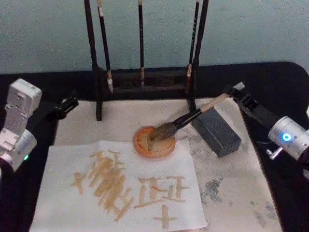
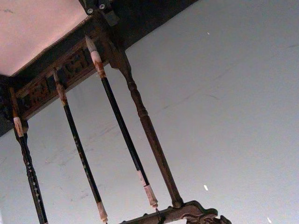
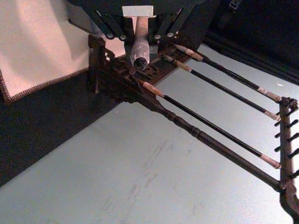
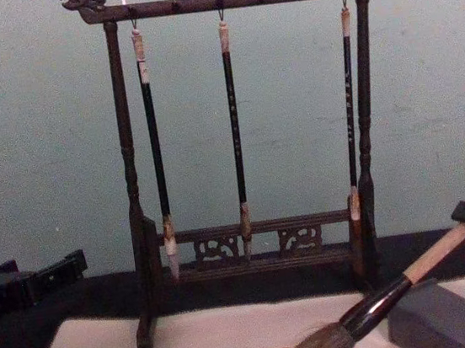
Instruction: Pick up the brush from the inkstone, write on the paper, then place the brush back to its original position.
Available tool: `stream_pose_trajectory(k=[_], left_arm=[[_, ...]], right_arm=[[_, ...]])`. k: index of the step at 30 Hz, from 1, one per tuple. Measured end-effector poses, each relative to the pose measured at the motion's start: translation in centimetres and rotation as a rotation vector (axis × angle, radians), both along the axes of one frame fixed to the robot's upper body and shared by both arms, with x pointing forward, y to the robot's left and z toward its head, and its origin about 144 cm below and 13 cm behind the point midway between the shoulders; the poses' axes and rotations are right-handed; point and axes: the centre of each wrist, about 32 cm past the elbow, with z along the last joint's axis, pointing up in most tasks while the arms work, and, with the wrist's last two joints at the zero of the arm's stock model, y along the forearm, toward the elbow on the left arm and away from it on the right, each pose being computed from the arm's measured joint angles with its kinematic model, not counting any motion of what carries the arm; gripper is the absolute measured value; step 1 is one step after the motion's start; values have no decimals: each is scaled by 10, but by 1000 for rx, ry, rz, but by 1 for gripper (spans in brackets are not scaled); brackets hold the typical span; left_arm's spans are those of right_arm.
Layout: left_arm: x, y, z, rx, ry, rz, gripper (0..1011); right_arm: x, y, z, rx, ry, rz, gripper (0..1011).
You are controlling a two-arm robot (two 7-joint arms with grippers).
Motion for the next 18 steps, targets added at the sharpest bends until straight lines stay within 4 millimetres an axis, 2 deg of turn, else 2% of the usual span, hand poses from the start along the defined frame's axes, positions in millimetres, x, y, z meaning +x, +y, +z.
stream_pose_trajectory(k=[18], left_arm=[[0, 0, 0, 0, 0, 0, 1002]], right_arm=[[-2, -1, -8, 19, 36, -22, 164]])
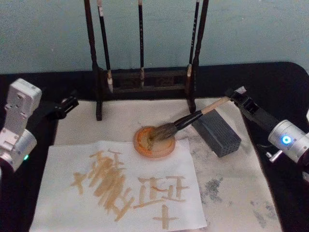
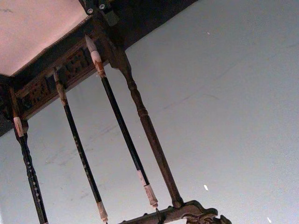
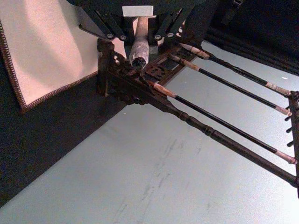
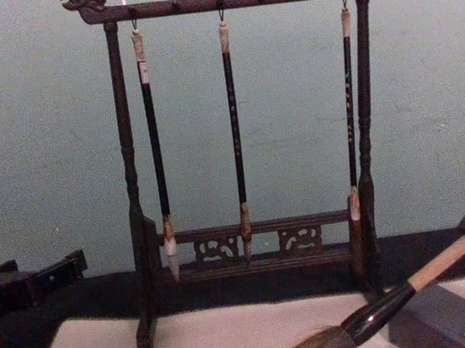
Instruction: Pick up the brush from the inkstone, write on the paper, then place the brush back to its original position.
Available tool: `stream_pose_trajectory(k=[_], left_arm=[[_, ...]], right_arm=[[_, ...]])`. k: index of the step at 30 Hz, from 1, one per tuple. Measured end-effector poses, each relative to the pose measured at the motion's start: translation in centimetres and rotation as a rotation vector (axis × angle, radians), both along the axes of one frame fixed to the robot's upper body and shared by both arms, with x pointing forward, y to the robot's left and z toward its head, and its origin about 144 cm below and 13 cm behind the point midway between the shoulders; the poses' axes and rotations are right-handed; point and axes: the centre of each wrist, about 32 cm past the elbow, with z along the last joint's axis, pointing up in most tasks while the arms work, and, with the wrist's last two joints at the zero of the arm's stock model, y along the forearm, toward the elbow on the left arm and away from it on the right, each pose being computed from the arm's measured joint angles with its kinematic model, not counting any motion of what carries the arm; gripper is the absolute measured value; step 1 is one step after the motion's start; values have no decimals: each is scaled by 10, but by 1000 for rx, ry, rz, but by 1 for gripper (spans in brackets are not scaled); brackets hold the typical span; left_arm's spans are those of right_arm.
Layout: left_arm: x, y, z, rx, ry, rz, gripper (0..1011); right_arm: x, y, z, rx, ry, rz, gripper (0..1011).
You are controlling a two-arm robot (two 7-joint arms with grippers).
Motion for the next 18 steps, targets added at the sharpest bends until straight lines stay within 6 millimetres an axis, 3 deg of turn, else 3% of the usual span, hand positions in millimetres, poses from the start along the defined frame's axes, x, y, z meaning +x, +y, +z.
stream_pose_trajectory(k=[18], left_arm=[[0, 0, 0, 0, 0, 0, 1002]], right_arm=[[-1, -2, -4, 4, 47, -12, 164]])
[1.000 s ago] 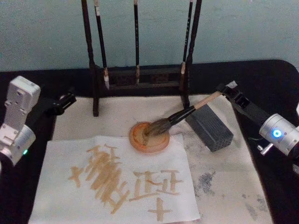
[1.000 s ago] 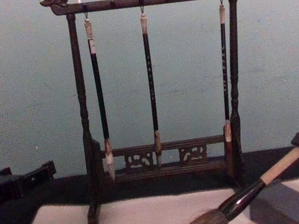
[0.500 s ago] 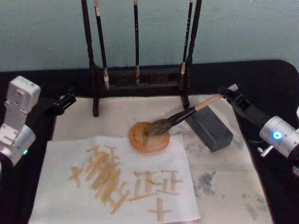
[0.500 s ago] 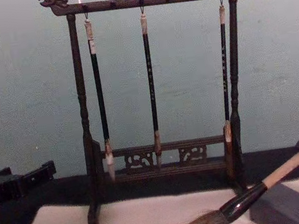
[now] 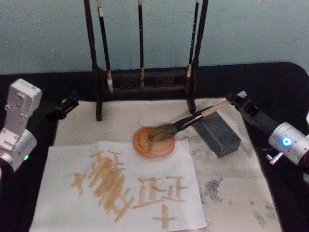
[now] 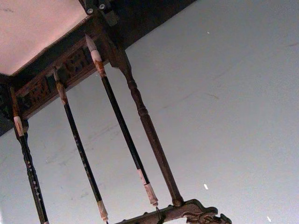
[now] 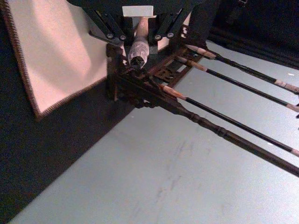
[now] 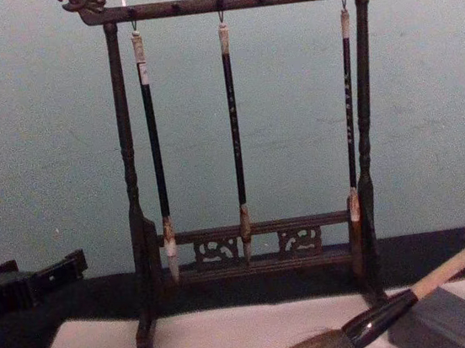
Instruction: Pick up the brush from the inkstone, write on the paper, then place the brush back to its original position.
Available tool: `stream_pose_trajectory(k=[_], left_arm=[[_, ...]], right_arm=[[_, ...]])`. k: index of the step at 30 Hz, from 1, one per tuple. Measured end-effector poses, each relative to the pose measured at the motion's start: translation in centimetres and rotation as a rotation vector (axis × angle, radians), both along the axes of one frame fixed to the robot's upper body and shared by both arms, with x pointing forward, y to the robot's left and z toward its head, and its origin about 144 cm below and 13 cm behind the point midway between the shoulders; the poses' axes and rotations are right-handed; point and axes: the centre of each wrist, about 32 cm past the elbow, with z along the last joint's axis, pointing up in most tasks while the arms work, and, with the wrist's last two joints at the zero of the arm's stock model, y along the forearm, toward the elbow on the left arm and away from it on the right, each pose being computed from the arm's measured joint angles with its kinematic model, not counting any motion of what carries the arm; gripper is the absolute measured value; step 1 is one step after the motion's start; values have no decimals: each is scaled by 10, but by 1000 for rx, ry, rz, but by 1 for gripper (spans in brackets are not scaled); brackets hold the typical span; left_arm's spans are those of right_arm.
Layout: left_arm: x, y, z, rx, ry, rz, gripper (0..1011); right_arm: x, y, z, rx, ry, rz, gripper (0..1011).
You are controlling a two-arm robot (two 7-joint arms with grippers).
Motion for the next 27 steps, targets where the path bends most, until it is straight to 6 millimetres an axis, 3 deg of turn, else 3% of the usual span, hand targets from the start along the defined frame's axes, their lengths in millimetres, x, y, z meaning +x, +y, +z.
stream_pose_trajectory(k=[23, 27], left_arm=[[0, 0, 0, 0, 0, 0, 1002], [0, 0, 0, 0, 0, 0, 1002]], right_arm=[[0, -3, -5, 1, 45, -4, 166], [0, -3, -6, -3, 48, -5, 204]])
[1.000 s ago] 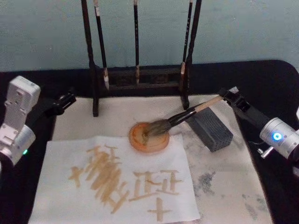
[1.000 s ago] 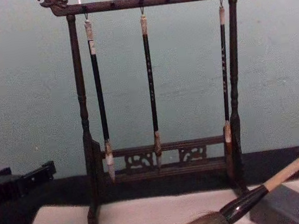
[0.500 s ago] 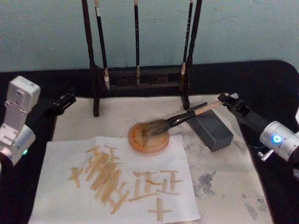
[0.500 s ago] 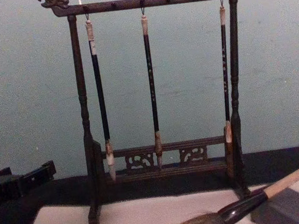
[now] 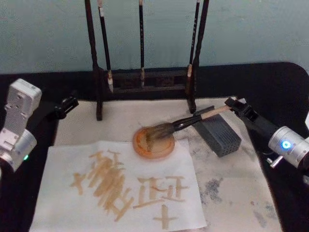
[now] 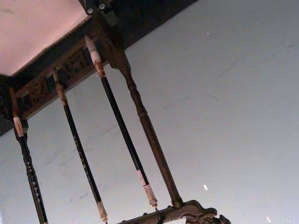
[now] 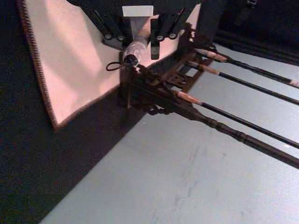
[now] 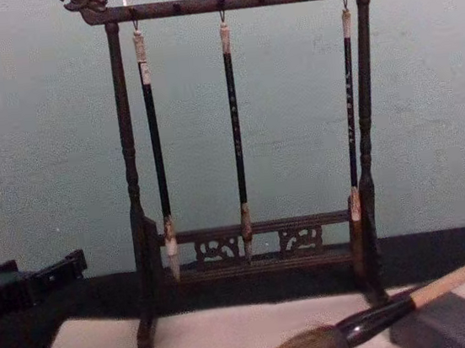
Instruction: Pick up the brush from the inkstone, write on the paper, then place the brush back to its original position.
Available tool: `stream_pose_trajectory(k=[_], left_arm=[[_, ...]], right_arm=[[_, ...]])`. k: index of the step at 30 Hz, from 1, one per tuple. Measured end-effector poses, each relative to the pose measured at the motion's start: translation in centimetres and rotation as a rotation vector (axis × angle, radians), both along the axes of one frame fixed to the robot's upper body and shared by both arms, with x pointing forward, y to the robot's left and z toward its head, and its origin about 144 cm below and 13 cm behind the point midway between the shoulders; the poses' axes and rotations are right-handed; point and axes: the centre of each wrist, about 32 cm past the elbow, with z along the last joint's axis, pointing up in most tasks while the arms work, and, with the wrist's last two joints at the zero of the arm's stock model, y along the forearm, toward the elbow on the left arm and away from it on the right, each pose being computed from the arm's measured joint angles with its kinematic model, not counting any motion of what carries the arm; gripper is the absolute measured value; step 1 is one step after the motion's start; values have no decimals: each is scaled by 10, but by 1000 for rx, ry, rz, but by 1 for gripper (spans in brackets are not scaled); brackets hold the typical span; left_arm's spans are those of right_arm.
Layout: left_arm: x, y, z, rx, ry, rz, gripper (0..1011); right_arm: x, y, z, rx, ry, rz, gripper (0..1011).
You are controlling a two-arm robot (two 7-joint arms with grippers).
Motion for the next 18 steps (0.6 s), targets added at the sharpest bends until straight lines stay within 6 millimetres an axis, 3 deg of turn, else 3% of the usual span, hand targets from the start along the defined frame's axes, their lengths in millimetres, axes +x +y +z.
stream_pose_trajectory(k=[5, 18], left_arm=[[0, 0, 0, 0, 0, 0, 1002], [0, 0, 0, 0, 0, 0, 1000]], right_arm=[[0, 0, 0, -2, 2, 0, 334], [-7, -1, 10, -54, 13, -22, 789]])
